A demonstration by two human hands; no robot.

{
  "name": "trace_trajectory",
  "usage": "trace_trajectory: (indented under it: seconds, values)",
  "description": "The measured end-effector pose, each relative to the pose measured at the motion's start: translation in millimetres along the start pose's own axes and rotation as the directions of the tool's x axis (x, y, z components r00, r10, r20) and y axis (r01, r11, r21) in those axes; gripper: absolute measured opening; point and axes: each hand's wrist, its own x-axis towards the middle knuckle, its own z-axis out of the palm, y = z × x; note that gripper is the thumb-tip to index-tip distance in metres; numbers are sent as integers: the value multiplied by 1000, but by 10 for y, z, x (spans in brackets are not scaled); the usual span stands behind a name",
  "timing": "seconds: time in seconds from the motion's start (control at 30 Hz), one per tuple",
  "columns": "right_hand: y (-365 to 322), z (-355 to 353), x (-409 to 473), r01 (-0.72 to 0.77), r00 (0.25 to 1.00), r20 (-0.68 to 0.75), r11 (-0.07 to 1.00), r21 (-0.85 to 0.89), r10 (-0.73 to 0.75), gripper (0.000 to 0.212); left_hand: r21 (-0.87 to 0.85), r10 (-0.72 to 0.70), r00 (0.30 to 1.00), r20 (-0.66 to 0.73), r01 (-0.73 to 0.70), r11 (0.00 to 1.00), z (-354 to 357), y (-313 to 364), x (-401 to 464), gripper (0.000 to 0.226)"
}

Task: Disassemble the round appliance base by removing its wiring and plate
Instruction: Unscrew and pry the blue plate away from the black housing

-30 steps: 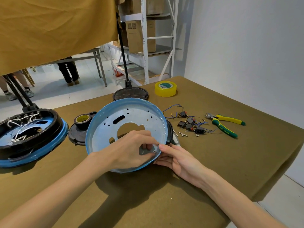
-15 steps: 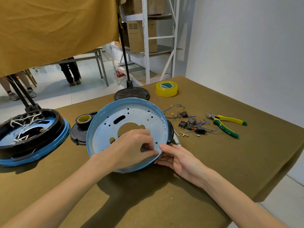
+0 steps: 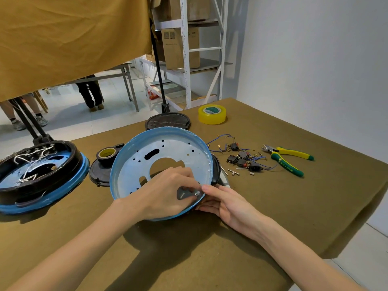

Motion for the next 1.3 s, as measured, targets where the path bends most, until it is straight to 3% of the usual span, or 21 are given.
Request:
trace_trajectory:
  seconds: [0.2, 0.4, 0.5, 0.57, 0.7, 0.8, 0.97, 1.1, 1.3]
  values:
    - [-11, 20, -4, -4, 1000, -12, 1000, -7, 4, 59, 89, -2, 999, -37, 6, 996, 0, 31, 62, 12]
    - [-16, 27, -21, -1, 1000, -10, 999, -32, 0, 59, -26, -32, 999, 42, 33, 999, -55, 22, 36, 13]
    - [-23, 37, -26, -4, 1000, -11, 1000, -28, 4, 56, 64, -44, 999, 10, 43, 997, -31, 37, 73, 6]
    - [-20, 41, -31, 2, 1000, -10, 1000, -20, -2, 53, 106, -49, 999, -14, 50, 993, -11, 52, 66, 13]
    - [-6, 26, -30, 2, 1000, -12, 1000, -31, -2, 47, -19, -84, 996, -6, 84, 996, -64, 29, 1, 18]
    - [-13, 29, -15, -8, 1000, -10, 999, -51, 7, 56, 0, -96, 995, 31, 96, 995, -71, -1, 5, 14]
    - [9, 24, 1, 3, 1000, -15, 999, -41, -3, 58, 104, -52, 998, -34, 55, 993, -3, 51, 65, 20]
    - [15, 13, 16, 6, 1000, -17, 999, -32, -7, 59, -10, -50, 999, 5, 50, 999, -50, 63, 68, 12]
    - [9, 10, 19, 6, 1000, -14, 999, -31, -6, 54, 143, -26, 1000, 7, 24, 989, -64, 54, 122, 15]
